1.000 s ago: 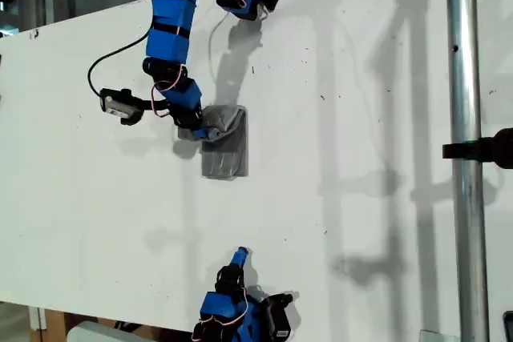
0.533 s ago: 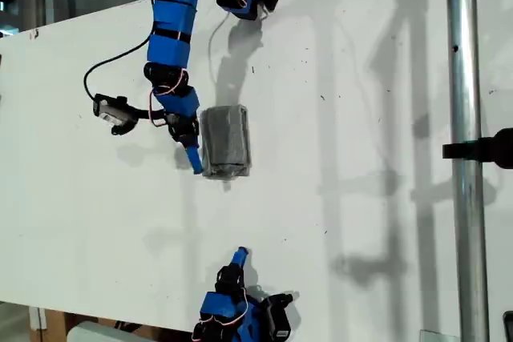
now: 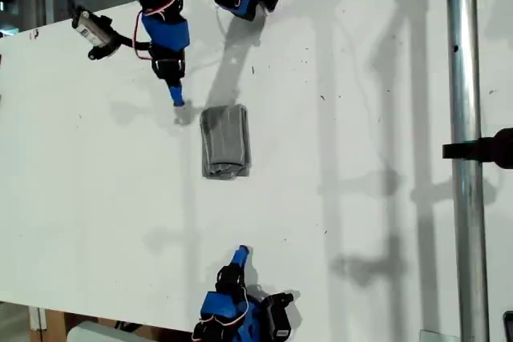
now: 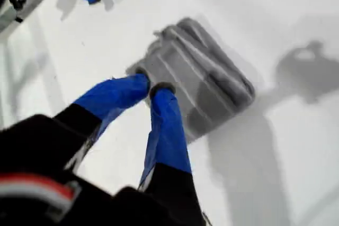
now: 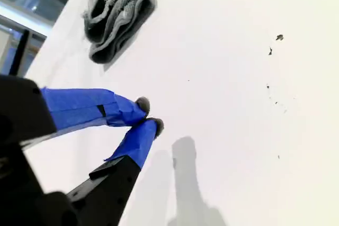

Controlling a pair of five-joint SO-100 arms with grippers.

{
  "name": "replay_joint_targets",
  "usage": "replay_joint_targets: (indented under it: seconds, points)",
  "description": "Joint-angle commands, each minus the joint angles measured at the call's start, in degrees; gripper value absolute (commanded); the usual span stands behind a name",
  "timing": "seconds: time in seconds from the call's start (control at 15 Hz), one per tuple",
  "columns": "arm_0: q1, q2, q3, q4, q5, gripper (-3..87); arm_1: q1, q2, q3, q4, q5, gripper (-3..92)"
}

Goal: Grasp corners of a towel and fold twice.

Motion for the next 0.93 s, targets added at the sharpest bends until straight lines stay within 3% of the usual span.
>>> replay_joint_targets:
  seconds: [0.0,0.13,0.27,0.33,0.4,0.47,0.53,0.87]
  points:
    - [1.49,0.18,0.35,-1.14,-1.85,1.8,-0.88,32.08,18.37,10.28,7.56,-0.3]
    - [2.02,0.18,0.35,1.58,-1.41,1.2,-3.87,40.96,24.96,20.74,14.33,-0.3]
    - [4.13,0.09,0.44,2.55,4.92,1.5,-5.27,41.57,30.76,22.24,20.74,-0.3]
    - [5.71,0.09,0.44,2.55,5.54,1.5,-4.75,41.66,34.45,24.70,31.11,0.8]
    - [6.24,0.09,0.44,2.55,7.82,1.5,-5.63,41.22,36.21,27.07,32.96,5.9]
    - [6.15,0.09,0.44,2.64,15.73,1.5,-9.40,41.48,36.12,27.16,33.40,11.7]
    - [6.15,0.09,0.44,2.37,23.12,1.6,-12.57,41.48,36.12,27.33,31.99,11.7]
    - [6.06,0.09,0.44,2.46,22.50,1.5,-18.02,41.66,36.12,27.33,31.82,11.7]
